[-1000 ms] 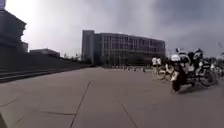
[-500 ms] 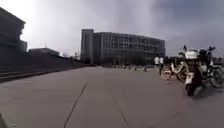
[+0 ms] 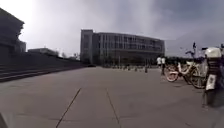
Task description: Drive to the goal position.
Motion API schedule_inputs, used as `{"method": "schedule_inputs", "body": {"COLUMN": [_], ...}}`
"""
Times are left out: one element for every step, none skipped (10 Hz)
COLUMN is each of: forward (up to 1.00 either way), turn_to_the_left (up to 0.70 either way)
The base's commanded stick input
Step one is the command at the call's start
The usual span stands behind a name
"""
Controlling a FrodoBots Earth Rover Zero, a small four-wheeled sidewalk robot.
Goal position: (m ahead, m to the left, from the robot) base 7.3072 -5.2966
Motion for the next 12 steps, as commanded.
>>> {"method": "schedule_inputs", "body": {"forward": [1.00,1.00,1.00,1.00,1.00,1.00,1.00,1.00,1.00,1.00,1.00,1.00], "turn_to_the_left": [-0.39,-0.20,0.00,-0.04,-0.16,-0.37,0.00,-0.04,-0.18,-0.22,0.00,0.00]}}
